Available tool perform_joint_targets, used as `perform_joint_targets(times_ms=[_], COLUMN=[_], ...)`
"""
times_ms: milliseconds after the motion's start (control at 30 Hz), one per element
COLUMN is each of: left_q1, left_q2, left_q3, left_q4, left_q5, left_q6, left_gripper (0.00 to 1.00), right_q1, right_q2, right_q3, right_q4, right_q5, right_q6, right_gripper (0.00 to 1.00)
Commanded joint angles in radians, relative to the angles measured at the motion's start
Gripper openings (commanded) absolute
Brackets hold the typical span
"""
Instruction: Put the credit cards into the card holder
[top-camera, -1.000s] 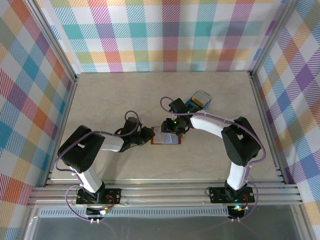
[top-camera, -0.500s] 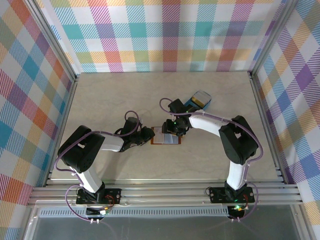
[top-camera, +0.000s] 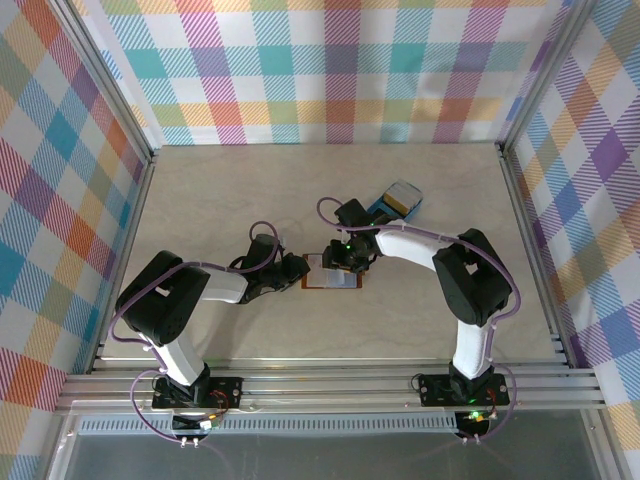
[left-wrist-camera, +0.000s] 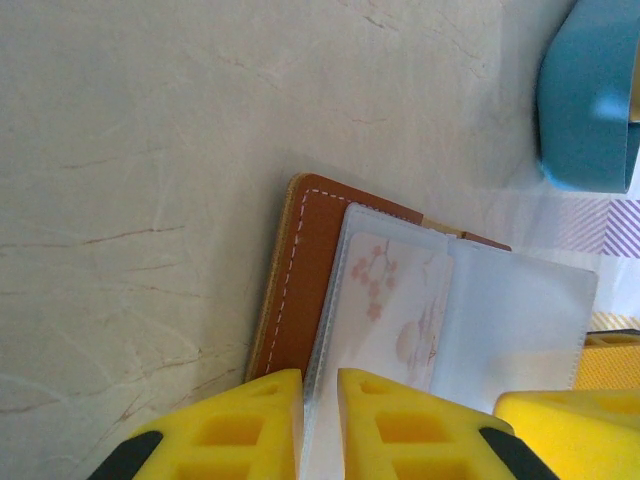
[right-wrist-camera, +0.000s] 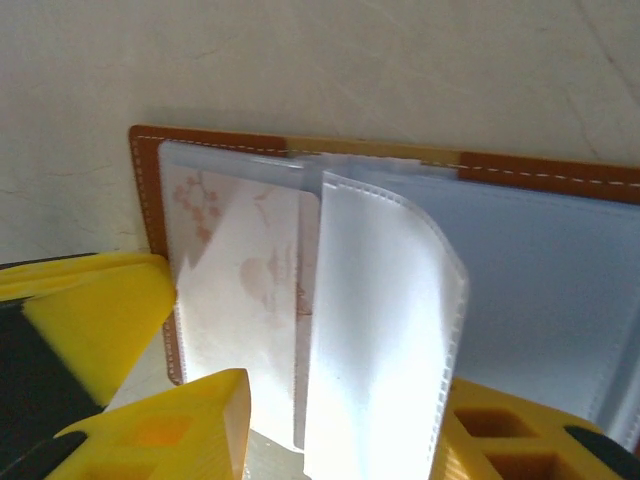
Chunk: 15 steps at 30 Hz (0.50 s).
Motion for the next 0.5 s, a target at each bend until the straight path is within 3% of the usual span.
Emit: perform_joint_targets(times_ms=[0, 467], left_q1=[0.004, 0.004], left_q2=[0.064, 0.053], left_q3=[-0.025, -0.034], left_q4=[-0.169, -0.170], left_q5=[-0.016, -0.020], left_q6=[-0.002, -0.001], left_gripper=[0.18, 0.18], right_q1=[0.000, 0.024], right_q2=[-0.039, -0.006], right_q3=[0.004, 0.015], right_q4=[0.048, 0.152], right_q5=[-0.072, -0.164], right_q6=[0.002, 0.063], right_gripper=[0.43, 0.44])
